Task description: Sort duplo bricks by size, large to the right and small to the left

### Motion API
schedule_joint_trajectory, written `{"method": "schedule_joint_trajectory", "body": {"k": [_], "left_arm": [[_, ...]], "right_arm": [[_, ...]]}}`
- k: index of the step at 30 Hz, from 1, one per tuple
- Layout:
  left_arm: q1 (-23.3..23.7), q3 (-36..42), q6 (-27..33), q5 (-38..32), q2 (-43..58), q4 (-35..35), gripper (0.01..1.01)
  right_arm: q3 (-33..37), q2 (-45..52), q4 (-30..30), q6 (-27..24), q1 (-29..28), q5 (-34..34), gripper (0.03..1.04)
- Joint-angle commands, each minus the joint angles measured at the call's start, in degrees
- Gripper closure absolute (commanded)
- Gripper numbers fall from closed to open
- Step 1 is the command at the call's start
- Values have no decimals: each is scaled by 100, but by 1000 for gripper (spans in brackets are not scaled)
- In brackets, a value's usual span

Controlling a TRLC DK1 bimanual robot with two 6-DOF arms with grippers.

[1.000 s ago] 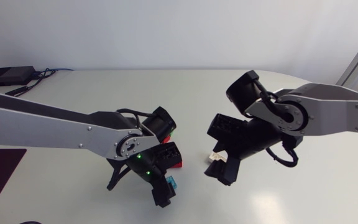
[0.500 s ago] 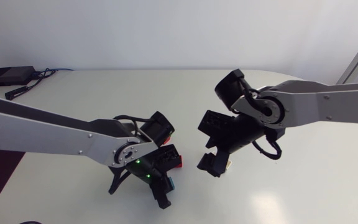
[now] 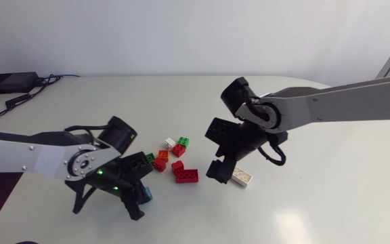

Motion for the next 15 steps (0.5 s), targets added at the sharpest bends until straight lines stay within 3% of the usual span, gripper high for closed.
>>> {"method": "schedule_joint_trajectory", "body": {"k": [1,6,13,14,15], "left_arm": [[659,-228,544,-5,-270,-127,741],[1907,-140,1194,57,-209,-197,739],[2188,-79,1106,145,-59,-136,698],[2215,-44,1045,162,-33,-136,657],[2276,9,1001,189,2,-136,546]], "right_arm": [[272,348,8,-13,253,24,134],[790,893,-1,-215,481,130,133],[1379,1420,-282,-734,464,121,131],[1414,1455,-343,-760,464,103,130],[1432,1490,-396,-821,464,94,130]]}}
